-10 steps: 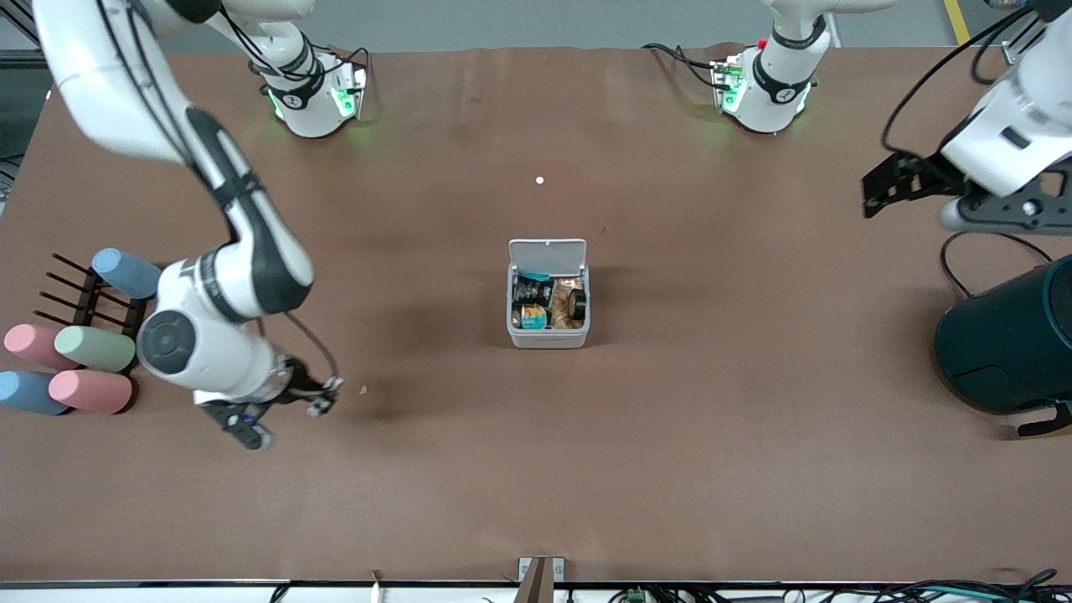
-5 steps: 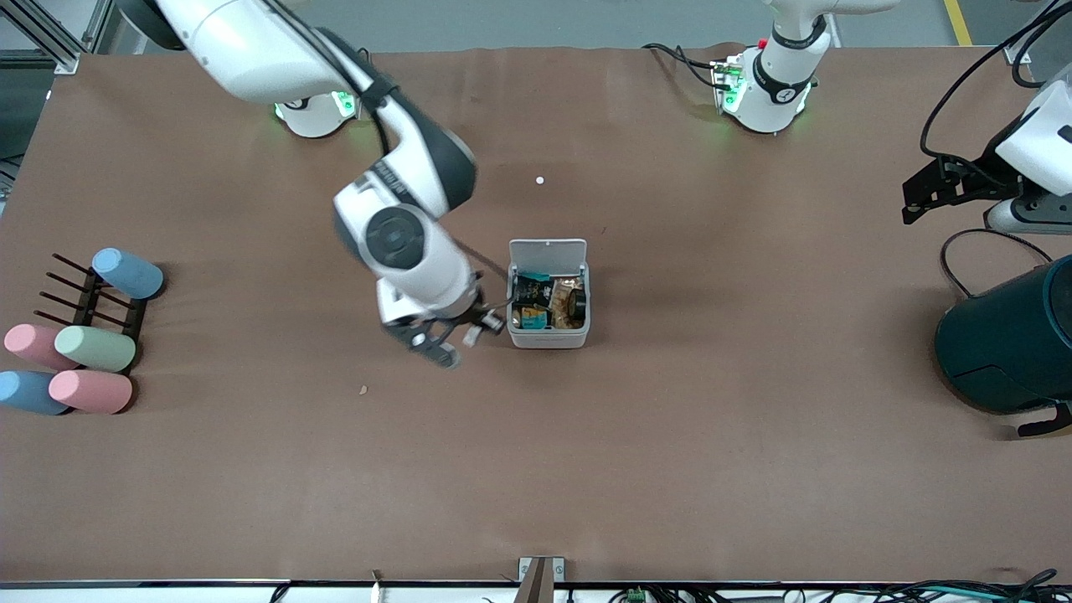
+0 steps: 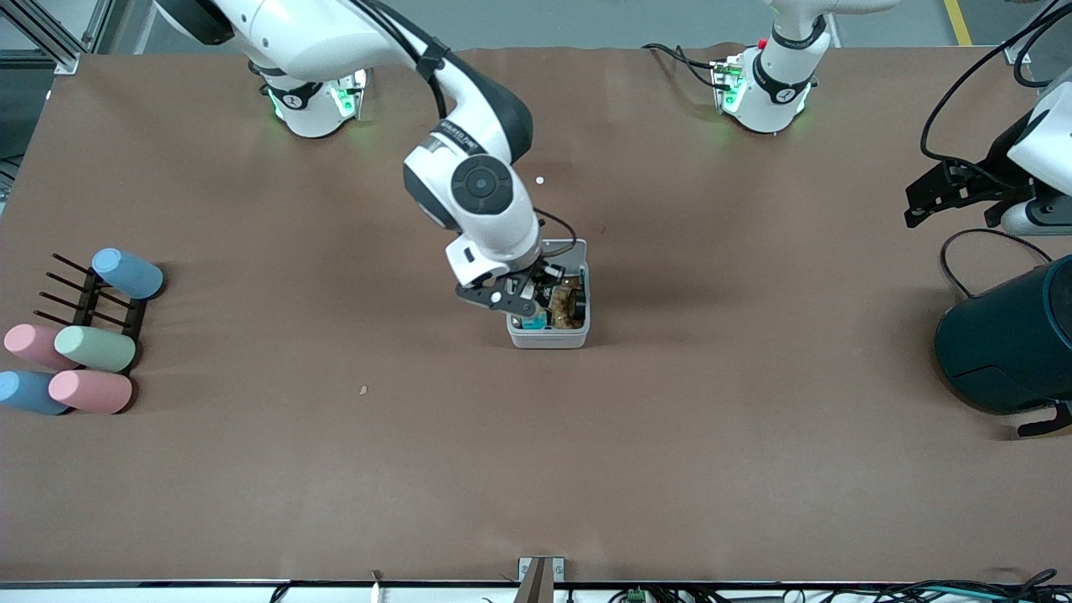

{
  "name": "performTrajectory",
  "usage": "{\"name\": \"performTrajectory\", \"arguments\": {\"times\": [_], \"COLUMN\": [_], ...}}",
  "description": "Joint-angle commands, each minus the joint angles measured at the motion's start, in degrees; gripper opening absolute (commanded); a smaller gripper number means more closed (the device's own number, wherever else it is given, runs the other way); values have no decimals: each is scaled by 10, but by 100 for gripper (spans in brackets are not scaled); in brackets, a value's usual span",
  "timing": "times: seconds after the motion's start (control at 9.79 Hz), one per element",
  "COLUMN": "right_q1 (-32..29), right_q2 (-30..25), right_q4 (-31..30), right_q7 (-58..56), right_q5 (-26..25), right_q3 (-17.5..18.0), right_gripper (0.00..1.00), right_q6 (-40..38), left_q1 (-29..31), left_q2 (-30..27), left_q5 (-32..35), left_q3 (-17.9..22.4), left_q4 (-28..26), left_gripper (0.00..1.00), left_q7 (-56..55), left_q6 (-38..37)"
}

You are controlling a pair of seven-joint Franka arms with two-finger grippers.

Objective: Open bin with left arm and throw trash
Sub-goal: 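Carry the paper strip over the bin and open the right gripper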

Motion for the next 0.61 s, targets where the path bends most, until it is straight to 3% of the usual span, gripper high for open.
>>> {"name": "performTrajectory", "arguments": {"times": [0.0, 0.1, 0.2, 0.31, 0.51], "right_q1": [1, 2, 2, 1, -5], "right_q2": [8, 9, 9, 9, 6], "right_q4": [1, -3, -5, -5, -3], "right_q7": [-11, -11, -11, -11, -9], "right_q5": [-2, -3, -3, -4, -3], "right_q3": [-3, -3, -3, -3, -3], "right_gripper": [22, 27, 43, 52, 62], "right_q6": [3, 3, 3, 2, -1], "left_q1": [20, 16, 14, 14, 17], "left_q2": [7, 8, 8, 9, 9], "left_q5": [-18, -18, -18, -16, -18], "left_q3": [3, 3, 0, -1, -2], "left_q4": [14, 14, 14, 15, 16], "left_gripper": [100, 100, 100, 100, 100], "left_q7": [2, -4, -12, -12, -12], "left_q6": [0, 0, 0, 0, 0]}}
